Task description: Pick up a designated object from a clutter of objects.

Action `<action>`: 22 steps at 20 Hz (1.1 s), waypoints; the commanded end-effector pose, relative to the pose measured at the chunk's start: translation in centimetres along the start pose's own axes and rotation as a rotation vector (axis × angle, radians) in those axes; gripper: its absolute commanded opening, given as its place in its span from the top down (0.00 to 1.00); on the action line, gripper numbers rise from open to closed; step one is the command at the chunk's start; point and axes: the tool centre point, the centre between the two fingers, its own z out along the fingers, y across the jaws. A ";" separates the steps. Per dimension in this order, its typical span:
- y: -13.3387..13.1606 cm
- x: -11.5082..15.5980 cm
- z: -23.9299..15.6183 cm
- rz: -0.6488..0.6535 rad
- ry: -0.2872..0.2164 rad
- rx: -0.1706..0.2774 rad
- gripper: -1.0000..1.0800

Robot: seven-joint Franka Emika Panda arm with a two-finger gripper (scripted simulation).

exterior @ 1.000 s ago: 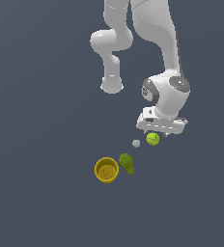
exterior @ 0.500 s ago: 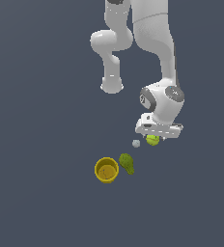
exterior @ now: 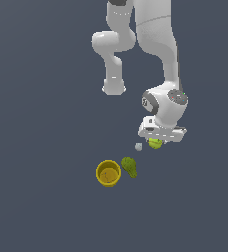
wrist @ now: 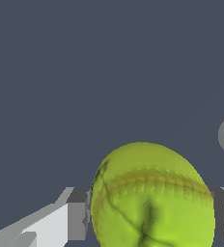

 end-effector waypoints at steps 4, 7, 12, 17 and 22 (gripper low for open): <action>0.0 0.0 0.0 0.000 0.000 0.000 1.00; 0.2 0.0 -0.2 0.000 0.000 0.000 1.00; 1.6 0.2 -1.1 0.000 0.000 0.000 1.00; 4.3 0.6 -3.0 0.000 0.000 0.000 1.00; 8.0 1.2 -5.7 0.000 0.000 0.000 1.00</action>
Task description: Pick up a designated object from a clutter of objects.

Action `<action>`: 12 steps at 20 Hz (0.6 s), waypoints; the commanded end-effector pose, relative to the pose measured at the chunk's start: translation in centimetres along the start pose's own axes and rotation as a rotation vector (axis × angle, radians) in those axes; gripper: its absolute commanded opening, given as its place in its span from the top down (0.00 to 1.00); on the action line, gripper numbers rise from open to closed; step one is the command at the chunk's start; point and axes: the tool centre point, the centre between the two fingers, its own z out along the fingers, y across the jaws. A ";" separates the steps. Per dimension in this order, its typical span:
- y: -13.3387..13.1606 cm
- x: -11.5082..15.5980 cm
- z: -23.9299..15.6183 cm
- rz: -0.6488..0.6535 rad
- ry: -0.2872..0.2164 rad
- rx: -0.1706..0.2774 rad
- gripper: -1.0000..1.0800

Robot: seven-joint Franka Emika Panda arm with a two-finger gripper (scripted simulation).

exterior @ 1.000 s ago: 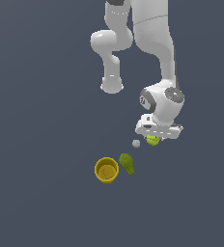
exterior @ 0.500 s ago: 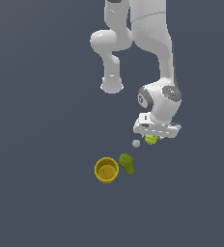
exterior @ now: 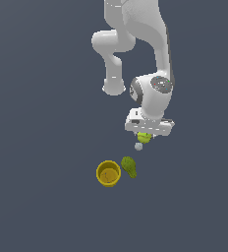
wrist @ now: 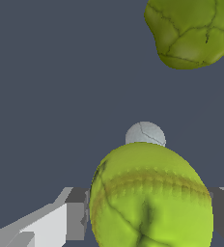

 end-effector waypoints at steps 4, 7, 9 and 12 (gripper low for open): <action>4.9 0.8 -3.6 0.001 0.001 0.001 1.00; 7.9 1.2 -5.7 0.001 0.001 0.003 1.00; 10.0 1.5 -7.2 0.001 0.001 0.004 1.00; 13.1 2.0 -9.5 0.001 0.001 0.005 1.00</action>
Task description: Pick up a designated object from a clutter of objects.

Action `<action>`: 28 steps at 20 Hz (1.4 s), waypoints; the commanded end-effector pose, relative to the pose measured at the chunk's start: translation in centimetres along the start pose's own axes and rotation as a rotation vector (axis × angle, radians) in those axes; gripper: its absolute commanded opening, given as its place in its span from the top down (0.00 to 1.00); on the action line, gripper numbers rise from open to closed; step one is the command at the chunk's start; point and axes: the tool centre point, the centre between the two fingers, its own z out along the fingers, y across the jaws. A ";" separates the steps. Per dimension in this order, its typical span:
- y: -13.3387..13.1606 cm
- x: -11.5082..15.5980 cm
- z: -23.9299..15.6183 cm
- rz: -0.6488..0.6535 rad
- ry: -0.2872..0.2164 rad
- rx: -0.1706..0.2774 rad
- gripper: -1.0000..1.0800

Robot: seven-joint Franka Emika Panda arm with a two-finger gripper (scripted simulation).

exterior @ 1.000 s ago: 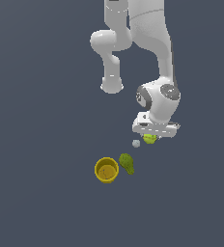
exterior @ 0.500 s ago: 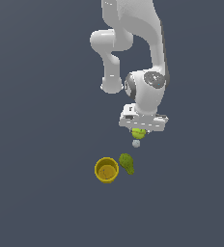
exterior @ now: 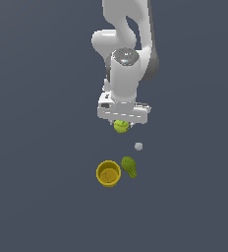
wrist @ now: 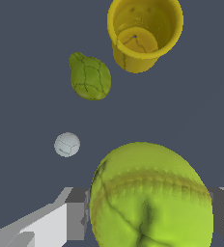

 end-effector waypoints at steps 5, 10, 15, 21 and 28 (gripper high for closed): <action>6.8 1.1 -5.0 -0.001 0.001 0.003 1.00; 12.0 2.0 -8.8 0.000 0.001 0.003 1.00; 17.2 2.9 -12.7 0.001 0.001 0.001 1.00; 22.3 4.1 -16.4 0.001 0.001 -0.001 1.00; 25.5 5.0 -18.7 0.001 0.001 -0.003 1.00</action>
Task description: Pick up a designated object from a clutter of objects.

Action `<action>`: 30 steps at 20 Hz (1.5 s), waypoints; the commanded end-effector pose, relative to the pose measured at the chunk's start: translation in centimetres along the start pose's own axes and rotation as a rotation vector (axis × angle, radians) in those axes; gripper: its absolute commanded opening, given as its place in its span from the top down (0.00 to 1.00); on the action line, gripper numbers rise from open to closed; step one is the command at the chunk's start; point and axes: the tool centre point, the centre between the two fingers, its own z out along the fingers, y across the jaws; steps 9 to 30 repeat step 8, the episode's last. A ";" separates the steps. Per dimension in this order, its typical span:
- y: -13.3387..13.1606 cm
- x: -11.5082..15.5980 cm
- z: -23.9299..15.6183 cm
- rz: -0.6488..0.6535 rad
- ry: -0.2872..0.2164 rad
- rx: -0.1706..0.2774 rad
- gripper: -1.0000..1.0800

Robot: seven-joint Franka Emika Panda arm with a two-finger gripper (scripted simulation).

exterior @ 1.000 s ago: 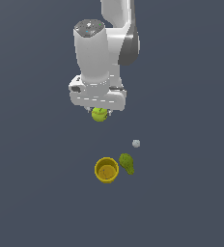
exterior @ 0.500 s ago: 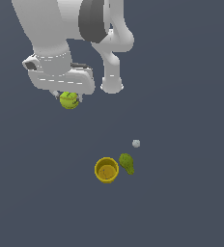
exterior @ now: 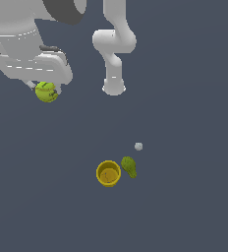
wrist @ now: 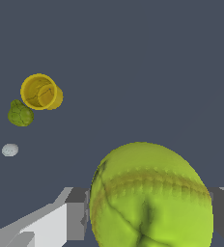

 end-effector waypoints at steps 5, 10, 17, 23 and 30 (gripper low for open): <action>1.4 0.5 -1.1 -0.001 0.001 -0.001 1.00; 1.5 0.6 -1.2 -0.001 0.001 -0.001 1.00; 1.5 0.6 -1.2 -0.001 0.001 -0.001 1.00; 1.5 0.6 -1.2 -0.001 0.001 -0.001 1.00; 1.5 0.6 -1.2 -0.001 0.001 -0.001 1.00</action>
